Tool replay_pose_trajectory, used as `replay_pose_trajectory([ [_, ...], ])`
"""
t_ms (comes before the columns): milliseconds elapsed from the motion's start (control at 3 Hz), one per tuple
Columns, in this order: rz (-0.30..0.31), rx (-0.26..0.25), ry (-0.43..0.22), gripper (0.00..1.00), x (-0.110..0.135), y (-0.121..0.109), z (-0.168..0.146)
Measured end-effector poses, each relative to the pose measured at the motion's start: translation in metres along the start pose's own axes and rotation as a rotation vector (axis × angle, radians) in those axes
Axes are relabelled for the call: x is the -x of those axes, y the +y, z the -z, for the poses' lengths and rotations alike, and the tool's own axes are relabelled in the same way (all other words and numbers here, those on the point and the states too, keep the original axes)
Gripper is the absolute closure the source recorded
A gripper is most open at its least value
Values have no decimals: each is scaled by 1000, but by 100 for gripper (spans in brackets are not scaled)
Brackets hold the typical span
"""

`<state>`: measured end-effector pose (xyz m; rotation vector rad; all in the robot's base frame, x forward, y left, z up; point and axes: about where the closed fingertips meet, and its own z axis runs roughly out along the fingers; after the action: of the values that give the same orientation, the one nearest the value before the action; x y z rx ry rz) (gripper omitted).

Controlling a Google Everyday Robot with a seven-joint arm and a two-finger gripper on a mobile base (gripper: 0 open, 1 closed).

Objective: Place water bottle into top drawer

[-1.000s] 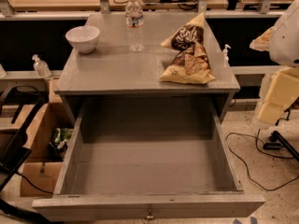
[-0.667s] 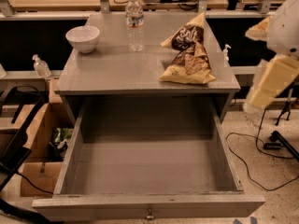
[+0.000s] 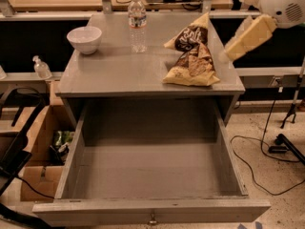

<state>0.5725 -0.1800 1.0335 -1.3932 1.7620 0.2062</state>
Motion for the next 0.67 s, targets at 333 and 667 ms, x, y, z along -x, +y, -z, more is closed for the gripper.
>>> replay_pose_trajectory([
  [333,20,-99,-243,0,34,-33,-6],
  [667,23,-208,-341,0,52,-44,-10],
])
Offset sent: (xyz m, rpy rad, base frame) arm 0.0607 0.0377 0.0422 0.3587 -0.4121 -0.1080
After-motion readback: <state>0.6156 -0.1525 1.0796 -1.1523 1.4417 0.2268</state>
